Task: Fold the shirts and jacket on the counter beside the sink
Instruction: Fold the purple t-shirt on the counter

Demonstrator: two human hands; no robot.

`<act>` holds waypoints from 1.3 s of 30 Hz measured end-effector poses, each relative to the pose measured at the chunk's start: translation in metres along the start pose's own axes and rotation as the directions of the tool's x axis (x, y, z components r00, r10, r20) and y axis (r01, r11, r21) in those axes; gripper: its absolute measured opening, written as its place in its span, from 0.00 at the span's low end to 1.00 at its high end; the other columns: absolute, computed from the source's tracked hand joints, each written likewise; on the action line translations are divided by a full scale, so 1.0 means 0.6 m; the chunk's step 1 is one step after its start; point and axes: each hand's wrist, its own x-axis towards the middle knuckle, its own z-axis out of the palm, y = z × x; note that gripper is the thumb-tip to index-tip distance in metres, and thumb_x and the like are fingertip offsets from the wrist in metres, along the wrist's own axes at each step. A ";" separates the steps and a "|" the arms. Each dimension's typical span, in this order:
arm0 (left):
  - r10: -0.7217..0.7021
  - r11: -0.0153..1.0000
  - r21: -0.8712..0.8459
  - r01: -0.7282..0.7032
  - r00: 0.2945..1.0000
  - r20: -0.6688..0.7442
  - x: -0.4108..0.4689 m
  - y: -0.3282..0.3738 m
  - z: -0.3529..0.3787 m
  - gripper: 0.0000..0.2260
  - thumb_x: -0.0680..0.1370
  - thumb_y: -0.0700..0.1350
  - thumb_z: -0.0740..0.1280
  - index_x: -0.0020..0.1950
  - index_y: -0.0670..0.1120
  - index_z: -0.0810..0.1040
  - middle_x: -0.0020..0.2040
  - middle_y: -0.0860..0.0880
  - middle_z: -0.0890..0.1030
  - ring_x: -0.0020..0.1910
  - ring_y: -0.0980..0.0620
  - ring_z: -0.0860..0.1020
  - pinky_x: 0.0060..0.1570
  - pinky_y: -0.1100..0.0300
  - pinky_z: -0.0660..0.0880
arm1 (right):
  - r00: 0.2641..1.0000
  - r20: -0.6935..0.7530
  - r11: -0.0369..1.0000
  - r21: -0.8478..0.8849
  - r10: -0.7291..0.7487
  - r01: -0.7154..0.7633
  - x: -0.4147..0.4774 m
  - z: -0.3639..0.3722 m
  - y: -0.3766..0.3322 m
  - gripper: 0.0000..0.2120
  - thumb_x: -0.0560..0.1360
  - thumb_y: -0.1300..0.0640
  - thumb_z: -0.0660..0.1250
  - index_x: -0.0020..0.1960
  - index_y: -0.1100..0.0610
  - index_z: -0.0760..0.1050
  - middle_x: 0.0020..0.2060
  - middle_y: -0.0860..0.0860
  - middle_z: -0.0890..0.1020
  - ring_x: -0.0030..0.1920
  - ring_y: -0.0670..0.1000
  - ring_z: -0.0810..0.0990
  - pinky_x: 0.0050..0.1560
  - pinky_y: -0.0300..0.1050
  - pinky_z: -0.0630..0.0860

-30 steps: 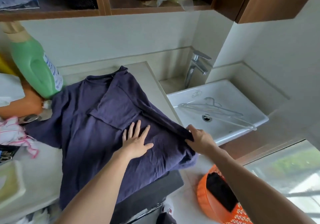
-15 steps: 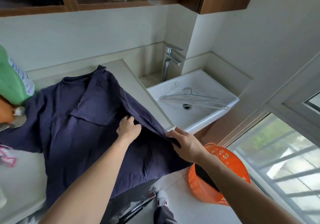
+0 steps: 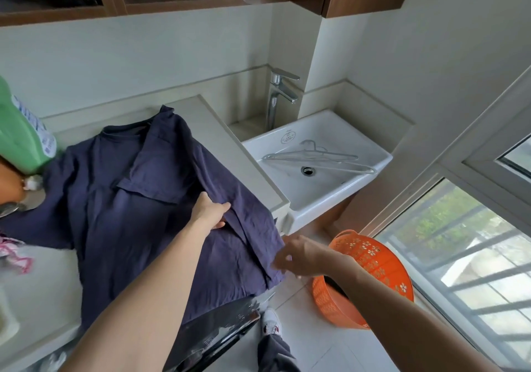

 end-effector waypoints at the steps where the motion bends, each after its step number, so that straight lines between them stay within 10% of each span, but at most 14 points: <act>1: 0.021 0.998 0.060 -0.021 1.000 0.005 0.001 -0.001 -0.003 0.13 0.77 0.45 0.72 0.56 0.46 0.70 0.54 0.48 0.78 0.44 0.49 0.82 0.28 0.61 0.76 | 0.994 -0.103 0.997 0.071 0.033 -0.026 0.011 -0.005 0.000 0.10 0.81 0.50 0.64 0.54 0.51 0.83 0.45 0.45 0.85 0.41 0.43 0.81 0.50 0.40 0.79; 6: 0.090 0.969 0.229 -0.095 0.995 0.034 0.000 -0.011 -0.019 0.11 0.79 0.49 0.68 0.53 0.47 0.69 0.41 0.45 0.84 0.29 0.52 0.84 0.26 0.62 0.75 | 0.886 -0.427 0.966 0.247 0.180 -0.078 0.072 -0.027 -0.004 0.06 0.78 0.58 0.65 0.50 0.54 0.81 0.43 0.49 0.83 0.43 0.52 0.80 0.48 0.47 0.77; 12: 0.249 0.945 0.314 -0.097 0.835 -0.491 0.027 -0.024 -0.108 0.15 0.78 0.48 0.70 0.63 0.49 0.71 0.63 0.45 0.73 0.45 0.43 0.78 0.42 0.50 0.73 | 0.905 -0.407 0.971 0.240 0.125 -0.027 0.152 -0.064 -0.038 0.07 0.77 0.55 0.64 0.50 0.48 0.81 0.43 0.45 0.80 0.42 0.47 0.76 0.43 0.31 0.69; 17: -0.084 0.996 -0.030 0.080 0.837 -0.540 0.080 -0.015 -0.186 0.35 0.76 0.46 0.73 0.77 0.46 0.59 0.72 0.39 0.64 0.55 0.36 0.78 0.49 0.49 0.72 | 0.936 -0.351 0.974 0.224 0.039 0.044 0.243 -0.122 -0.065 0.08 0.77 0.55 0.64 0.50 0.49 0.82 0.44 0.45 0.78 0.48 0.51 0.80 0.47 0.33 0.68; 23: -0.292 0.892 -0.449 0.052 0.825 -0.483 0.132 0.009 -0.221 0.34 0.76 0.46 0.73 0.77 0.45 0.60 0.53 0.46 0.80 0.42 0.47 0.80 0.48 0.51 0.76 | 0.950 -0.310 0.974 0.202 -0.040 0.107 0.351 -0.158 -0.065 0.15 0.77 0.55 0.68 0.63 0.50 0.77 0.62 0.51 0.71 0.54 0.52 0.79 0.61 0.37 0.70; 28: -0.214 0.947 -0.315 0.058 0.846 -0.488 0.146 0.008 -0.260 0.04 0.75 0.43 0.73 0.43 0.44 0.80 0.39 0.47 0.79 0.38 0.46 0.76 0.38 0.57 0.73 | 0.957 -0.280 0.976 0.218 0.076 -0.014 0.427 -0.172 -0.080 0.21 0.77 0.47 0.69 0.65 0.55 0.68 0.59 0.53 0.72 0.54 0.57 0.79 0.55 0.47 0.74; 33: 0.012 1.000 0.020 0.001 0.796 -0.605 0.153 0.014 -0.336 0.10 0.74 0.40 0.70 0.56 0.45 0.79 0.49 0.47 0.83 0.50 0.44 0.79 0.54 0.50 0.76 | 0.978 -0.188 0.995 0.059 0.090 -0.080 0.453 -0.165 -0.091 0.27 0.74 0.46 0.72 0.66 0.54 0.64 0.62 0.53 0.66 0.55 0.59 0.78 0.53 0.51 0.75; 39: 0.088 0.978 0.208 0.027 0.847 -0.524 0.168 0.020 -0.362 0.08 0.75 0.37 0.67 0.52 0.43 0.80 0.47 0.44 0.83 0.48 0.41 0.80 0.47 0.54 0.74 | 0.956 -0.239 0.982 0.121 0.168 -0.142 0.471 -0.192 -0.108 0.21 0.75 0.46 0.68 0.64 0.53 0.69 0.60 0.53 0.72 0.56 0.58 0.78 0.55 0.48 0.73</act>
